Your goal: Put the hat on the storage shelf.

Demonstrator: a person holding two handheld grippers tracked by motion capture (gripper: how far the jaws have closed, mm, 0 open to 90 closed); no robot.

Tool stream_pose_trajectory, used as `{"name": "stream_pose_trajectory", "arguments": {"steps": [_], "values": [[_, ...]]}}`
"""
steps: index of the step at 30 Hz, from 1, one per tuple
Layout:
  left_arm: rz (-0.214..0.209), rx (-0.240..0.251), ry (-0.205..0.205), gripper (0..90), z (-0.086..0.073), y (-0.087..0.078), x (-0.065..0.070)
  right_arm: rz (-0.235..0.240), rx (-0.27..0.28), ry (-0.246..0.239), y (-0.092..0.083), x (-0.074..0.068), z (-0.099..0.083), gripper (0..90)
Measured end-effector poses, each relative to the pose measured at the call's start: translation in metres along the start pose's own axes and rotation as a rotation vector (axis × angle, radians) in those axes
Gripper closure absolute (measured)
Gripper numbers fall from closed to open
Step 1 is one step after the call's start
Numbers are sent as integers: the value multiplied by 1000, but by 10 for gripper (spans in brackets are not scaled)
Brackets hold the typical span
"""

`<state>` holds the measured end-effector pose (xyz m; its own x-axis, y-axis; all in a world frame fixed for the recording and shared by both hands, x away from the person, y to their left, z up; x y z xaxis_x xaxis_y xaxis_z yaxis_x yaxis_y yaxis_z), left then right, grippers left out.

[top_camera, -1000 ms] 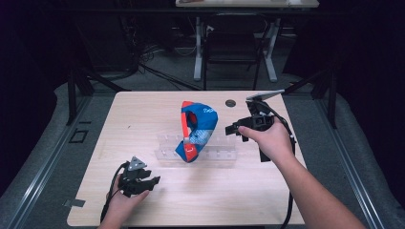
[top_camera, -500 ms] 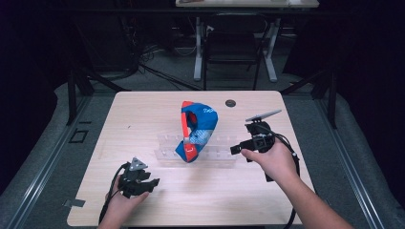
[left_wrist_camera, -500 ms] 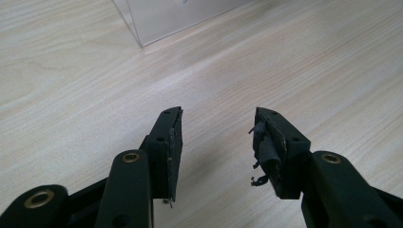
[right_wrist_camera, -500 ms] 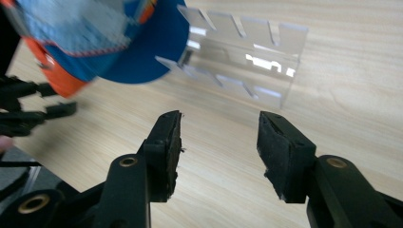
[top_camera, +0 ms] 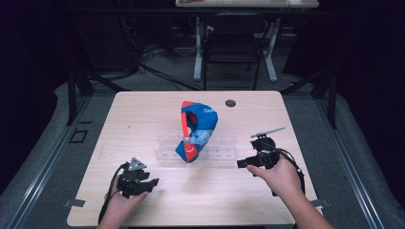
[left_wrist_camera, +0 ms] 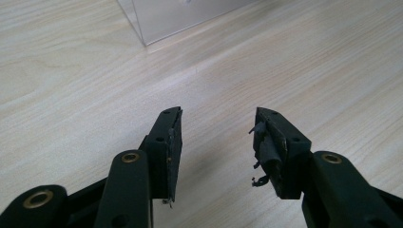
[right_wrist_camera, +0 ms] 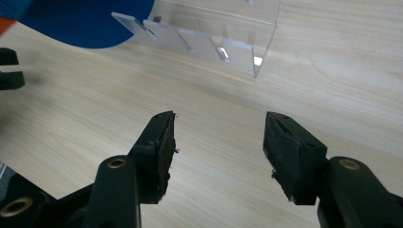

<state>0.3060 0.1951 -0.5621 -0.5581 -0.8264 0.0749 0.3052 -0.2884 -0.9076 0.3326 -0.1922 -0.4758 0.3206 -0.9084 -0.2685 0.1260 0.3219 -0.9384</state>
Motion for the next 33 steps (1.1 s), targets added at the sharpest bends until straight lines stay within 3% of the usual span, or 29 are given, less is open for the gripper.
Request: {"name": "stream_pose_trajectory", "arguments": {"steps": [10,22,27,29,33], "values": [[-1,14,-3,528,0,0,1,-92,3,-36,18,5,-26,436],[-3,10,-2,528,-1,0,1,-84,61,-11,37,12,-51,440],[-2,12,-4,528,-1,1,1,-115,66,0,46,15,-57,445],[-1,11,-1,528,-1,0,1,-149,65,-14,49,15,-58,450],[4,24,-7,526,0,1,1,-135,57,-9,47,16,-56,477]]}}
Point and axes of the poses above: each handheld gripper's, and its own axes: y roughly forward along the jaws, z roughly out of its top, x roughly to its right, the point moved 2 cm from there along y, roughly forward along the jaws, and after that the axes turned 15 degrees about -x, right-handed, at the moved point
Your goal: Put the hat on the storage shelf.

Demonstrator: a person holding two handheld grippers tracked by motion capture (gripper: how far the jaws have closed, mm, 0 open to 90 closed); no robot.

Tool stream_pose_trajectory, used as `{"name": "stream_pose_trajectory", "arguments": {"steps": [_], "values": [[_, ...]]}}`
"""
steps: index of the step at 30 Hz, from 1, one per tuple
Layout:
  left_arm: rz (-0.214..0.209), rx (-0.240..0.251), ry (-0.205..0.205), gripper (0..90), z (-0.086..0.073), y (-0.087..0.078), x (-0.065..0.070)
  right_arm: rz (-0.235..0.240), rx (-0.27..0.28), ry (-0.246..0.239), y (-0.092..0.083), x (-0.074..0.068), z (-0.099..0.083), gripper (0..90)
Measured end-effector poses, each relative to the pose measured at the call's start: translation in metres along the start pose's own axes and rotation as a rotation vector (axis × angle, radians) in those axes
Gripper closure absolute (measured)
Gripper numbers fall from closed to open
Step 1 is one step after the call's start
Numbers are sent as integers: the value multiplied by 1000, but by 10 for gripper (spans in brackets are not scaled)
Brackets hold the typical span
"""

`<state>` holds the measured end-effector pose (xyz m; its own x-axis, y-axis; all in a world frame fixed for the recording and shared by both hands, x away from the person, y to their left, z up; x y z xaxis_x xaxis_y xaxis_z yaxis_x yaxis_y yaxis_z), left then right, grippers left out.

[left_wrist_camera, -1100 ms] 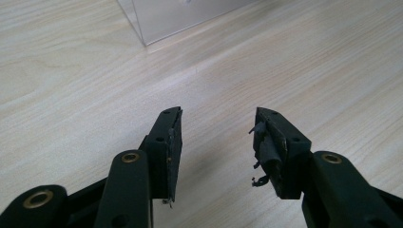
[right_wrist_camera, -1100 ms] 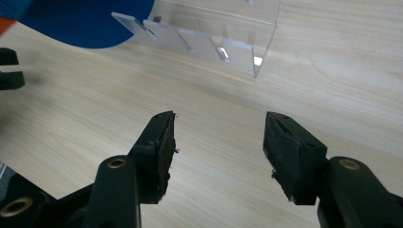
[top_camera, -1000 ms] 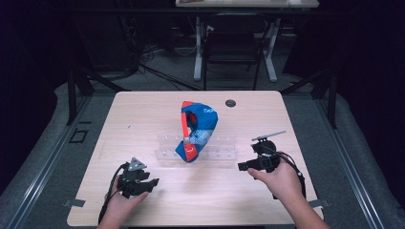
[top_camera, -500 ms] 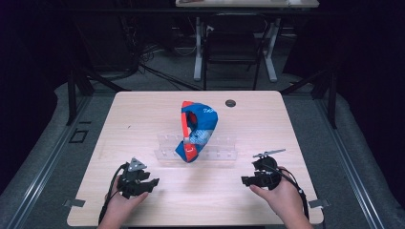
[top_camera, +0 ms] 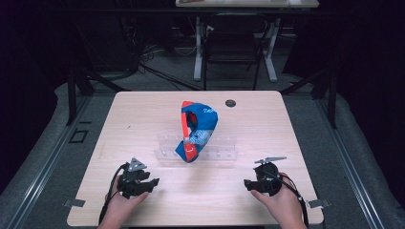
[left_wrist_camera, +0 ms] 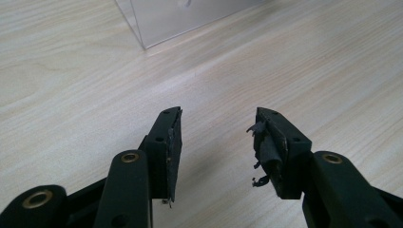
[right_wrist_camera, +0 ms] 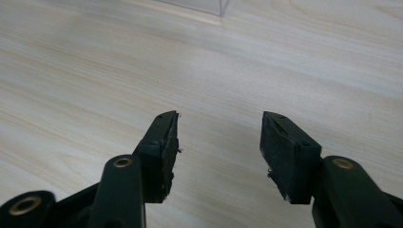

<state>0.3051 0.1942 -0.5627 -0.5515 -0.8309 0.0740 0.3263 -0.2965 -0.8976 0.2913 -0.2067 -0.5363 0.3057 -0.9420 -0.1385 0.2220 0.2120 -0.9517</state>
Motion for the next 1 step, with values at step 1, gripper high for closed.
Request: {"name": "stream_pose_trajectory", "arguments": {"steps": [1], "values": [[0,0,0,524,0,0,0,6,5,0,-2,0,2,482]]}}
Point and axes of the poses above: each handheld gripper's, and its own axes: y roughly forward along the jaws, z roughly out of its top, x roughly to its right, the point moved 2 cm from there along y, roughly forward along the jaws, and after that the axes turned 15 degrees about -x, right-handed, at the moved point
